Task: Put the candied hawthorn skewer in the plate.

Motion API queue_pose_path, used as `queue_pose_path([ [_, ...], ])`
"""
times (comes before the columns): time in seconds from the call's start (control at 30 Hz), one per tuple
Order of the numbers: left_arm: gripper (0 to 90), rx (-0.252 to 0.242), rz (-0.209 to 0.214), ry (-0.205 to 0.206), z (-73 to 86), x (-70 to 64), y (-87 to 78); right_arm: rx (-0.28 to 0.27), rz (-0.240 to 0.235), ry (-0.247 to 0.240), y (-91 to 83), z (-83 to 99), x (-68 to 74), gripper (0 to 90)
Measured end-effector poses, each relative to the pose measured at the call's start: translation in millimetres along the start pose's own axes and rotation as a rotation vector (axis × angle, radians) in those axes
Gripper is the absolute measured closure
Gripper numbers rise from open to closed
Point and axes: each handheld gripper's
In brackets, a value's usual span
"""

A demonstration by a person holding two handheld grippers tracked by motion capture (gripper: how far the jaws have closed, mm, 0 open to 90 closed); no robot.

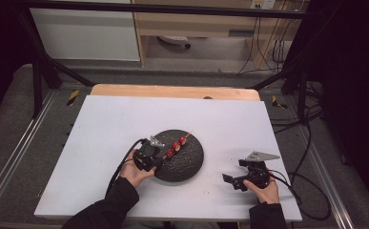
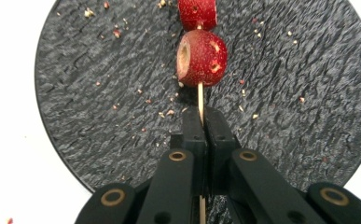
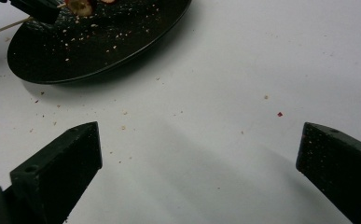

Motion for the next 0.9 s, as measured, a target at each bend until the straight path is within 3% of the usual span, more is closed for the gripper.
queue_pose_path([
  [0.13, 88.4, 0.015, -0.02, 0.006, 0.2, -1.6, 2.7, -0.003, -0.001, 0.013, -1.5, -0.1, 0.2, 0.8],
  [0.47, 85.4, 0.002, -0.009, 0.003, 1.8, -0.1, 0.6, -0.001, 0.003, 0.01, -0.9, 0.3, 0.0, 0.9],
  [0.63, 73.9, -0.045, 0.008, 0.016, 4.1, 3.2, -9.8, -0.001, 0.004, 0.009, -0.8, 0.2, 0.0, 0.9],
  [0.9, 45.3, -0.09, 0.048, 0.034, 15.1, 13.2, -28.7, -0.007, 0.002, 0.018, -1.7, -0.2, 0.5, 0.8],
])
Point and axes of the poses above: each handheld gripper's, and its own axes: y roughly forward along the jaws, z roughly out of its underside, x roughly to its left, and after that the axes turned 3 degrees about -y, right-handed
